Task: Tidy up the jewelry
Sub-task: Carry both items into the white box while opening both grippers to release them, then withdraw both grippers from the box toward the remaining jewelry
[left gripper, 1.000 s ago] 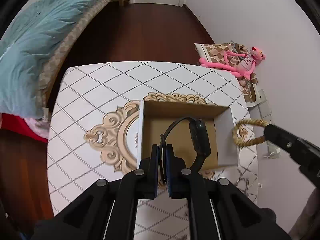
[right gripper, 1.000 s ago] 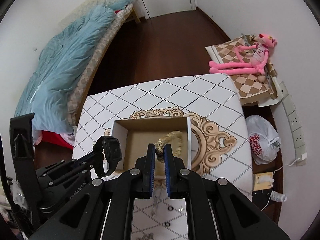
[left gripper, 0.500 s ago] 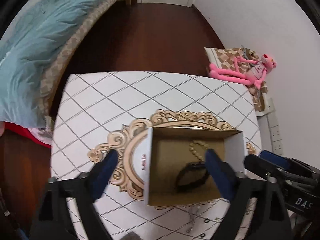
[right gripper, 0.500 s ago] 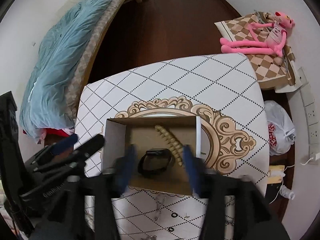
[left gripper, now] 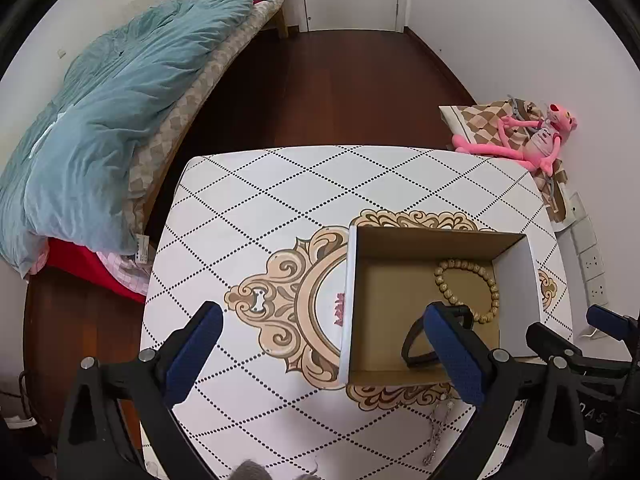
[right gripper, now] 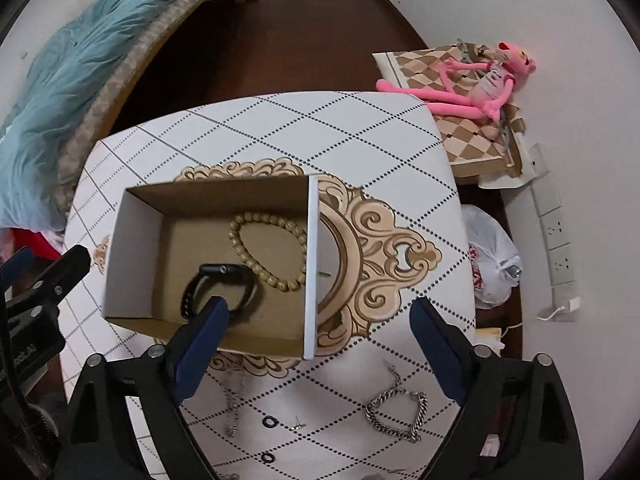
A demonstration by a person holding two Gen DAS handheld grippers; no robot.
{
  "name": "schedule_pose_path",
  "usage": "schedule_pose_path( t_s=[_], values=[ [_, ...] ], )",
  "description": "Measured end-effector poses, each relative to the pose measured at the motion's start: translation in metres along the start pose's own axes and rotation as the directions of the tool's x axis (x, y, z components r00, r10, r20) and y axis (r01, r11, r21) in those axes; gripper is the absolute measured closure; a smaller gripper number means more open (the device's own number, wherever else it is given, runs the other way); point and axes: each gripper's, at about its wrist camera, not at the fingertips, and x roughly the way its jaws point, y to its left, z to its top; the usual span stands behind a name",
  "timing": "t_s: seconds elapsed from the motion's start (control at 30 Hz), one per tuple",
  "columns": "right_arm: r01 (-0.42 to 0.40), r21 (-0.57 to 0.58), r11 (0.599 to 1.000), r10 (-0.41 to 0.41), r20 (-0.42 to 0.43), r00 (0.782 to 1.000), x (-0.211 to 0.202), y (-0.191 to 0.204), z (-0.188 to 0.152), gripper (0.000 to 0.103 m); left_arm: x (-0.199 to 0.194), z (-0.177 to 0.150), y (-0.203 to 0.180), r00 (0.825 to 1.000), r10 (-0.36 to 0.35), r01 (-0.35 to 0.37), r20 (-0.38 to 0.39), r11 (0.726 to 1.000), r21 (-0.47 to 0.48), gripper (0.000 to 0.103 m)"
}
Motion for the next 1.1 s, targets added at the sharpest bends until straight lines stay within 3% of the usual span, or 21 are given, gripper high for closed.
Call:
schedule_pose_path(
  t_s=[0.23, 0.53, 0.9, 1.1],
  values=[
    [0.033, -0.001, 0.999, -0.033, 0.045, 0.998, -0.015, 0.002, -0.009, 0.008, -0.017, -0.007, -0.001, 1.0, 0.004, -0.004, 0.018, 1.0, -0.001, 0.0],
    [0.066, -0.003, 0.998, -0.065, 0.18, 0.982, -0.078, 0.004, -0.026, 0.008, -0.07, -0.021, -0.004, 0.995, -0.027, 0.028, 0.099, 1.0, -0.005, 0.0],
    [0.032, 0.018, 0.999, -0.036, 0.32, 0.947, -0.165, -0.001, -0.065, 0.008, -0.142, -0.046, 0.002, 0.979, -0.045, 0.051, 0.197, 0.999, -0.021, 0.0],
    [0.004, 0.031, 1.0, -0.013, 0.328, 0.945, -0.18, -0.004, -0.089, 0.008, -0.158, -0.064, 0.003, 0.978, -0.047, 0.053, 0.204, 0.998, -0.024, 0.0]
  ],
)
